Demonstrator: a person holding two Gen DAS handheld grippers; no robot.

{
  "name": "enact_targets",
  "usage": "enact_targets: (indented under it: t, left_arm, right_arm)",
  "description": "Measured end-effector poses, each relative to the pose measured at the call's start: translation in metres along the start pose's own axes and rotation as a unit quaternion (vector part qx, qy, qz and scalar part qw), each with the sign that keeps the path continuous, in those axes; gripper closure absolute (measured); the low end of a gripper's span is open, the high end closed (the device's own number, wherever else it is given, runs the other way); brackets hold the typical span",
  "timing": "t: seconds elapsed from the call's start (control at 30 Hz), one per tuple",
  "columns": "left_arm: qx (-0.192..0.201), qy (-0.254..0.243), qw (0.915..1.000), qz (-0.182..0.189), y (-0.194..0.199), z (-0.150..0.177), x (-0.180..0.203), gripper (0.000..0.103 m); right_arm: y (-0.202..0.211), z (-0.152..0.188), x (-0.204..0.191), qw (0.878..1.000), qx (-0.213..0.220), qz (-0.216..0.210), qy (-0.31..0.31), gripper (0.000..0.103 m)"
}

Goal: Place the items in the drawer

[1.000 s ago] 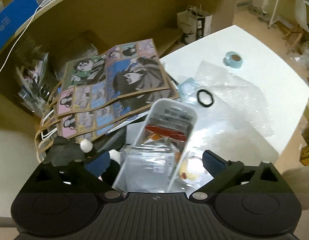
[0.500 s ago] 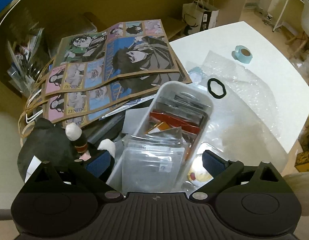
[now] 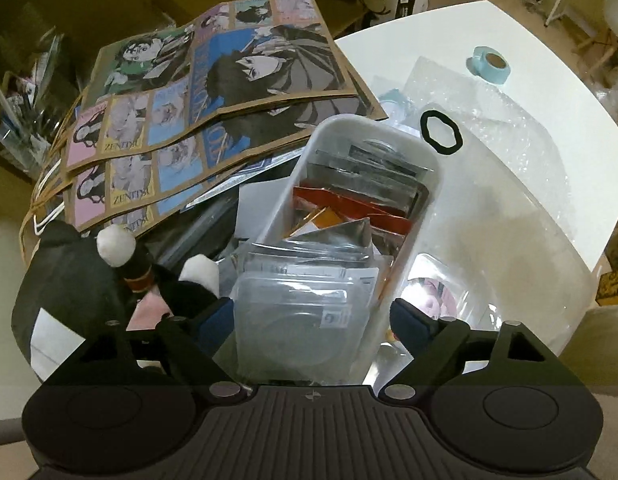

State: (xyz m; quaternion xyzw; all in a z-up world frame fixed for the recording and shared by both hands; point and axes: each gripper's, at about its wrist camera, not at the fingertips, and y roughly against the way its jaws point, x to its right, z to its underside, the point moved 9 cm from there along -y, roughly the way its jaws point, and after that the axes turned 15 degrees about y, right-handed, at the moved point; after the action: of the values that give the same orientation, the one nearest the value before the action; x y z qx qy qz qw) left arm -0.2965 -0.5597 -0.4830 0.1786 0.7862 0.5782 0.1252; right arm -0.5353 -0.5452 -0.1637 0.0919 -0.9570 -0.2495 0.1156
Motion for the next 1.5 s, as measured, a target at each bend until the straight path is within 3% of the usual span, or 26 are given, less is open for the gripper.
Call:
enact_targets:
  t: [0.1, 0.2, 0.33, 0.53, 0.9, 1.2, 1.5]
  left_arm:
    - [0.002, 0.006, 1.0000, 0.005, 0.001, -0.001, -0.001, 0.018]
    - [0.011, 0.016, 0.9997, 0.012, 0.003, -0.005, -0.003, 0.031]
    - [0.006, 0.033, 0.9992, 0.023, 0.001, -0.008, -0.009, 0.031]
    - [0.004, -0.009, 0.9998, 0.015, 0.000, -0.007, -0.001, 0.031]
    - [0.044, 0.042, 0.9979, 0.021, 0.028, -0.011, -0.012, 0.032]
    - [0.100, 0.101, 0.9896, 0.023, 0.067, -0.023, -0.015, 0.032]
    - [0.171, 0.149, 0.9737, 0.020, 0.121, -0.032, -0.015, 0.032]
  right_arm:
    - [-0.002, 0.000, 0.003, 1.000, -0.001, 0.004, -0.003, 0.001]
    - [-0.003, 0.000, 0.005, 1.000, -0.001, 0.007, -0.005, 0.001]
    - [-0.004, 0.001, 0.003, 1.000, -0.002, 0.004, -0.002, 0.001]
    - [-0.002, 0.001, 0.003, 1.000, -0.003, 0.004, -0.004, 0.001]
    - [0.000, -0.001, 0.003, 1.000, 0.003, 0.001, -0.013, 0.001]
    - [0.005, -0.009, 0.001, 1.000, 0.018, -0.010, -0.008, 0.001]
    - [0.017, -0.016, 0.000, 0.999, 0.040, -0.019, -0.003, 0.001]
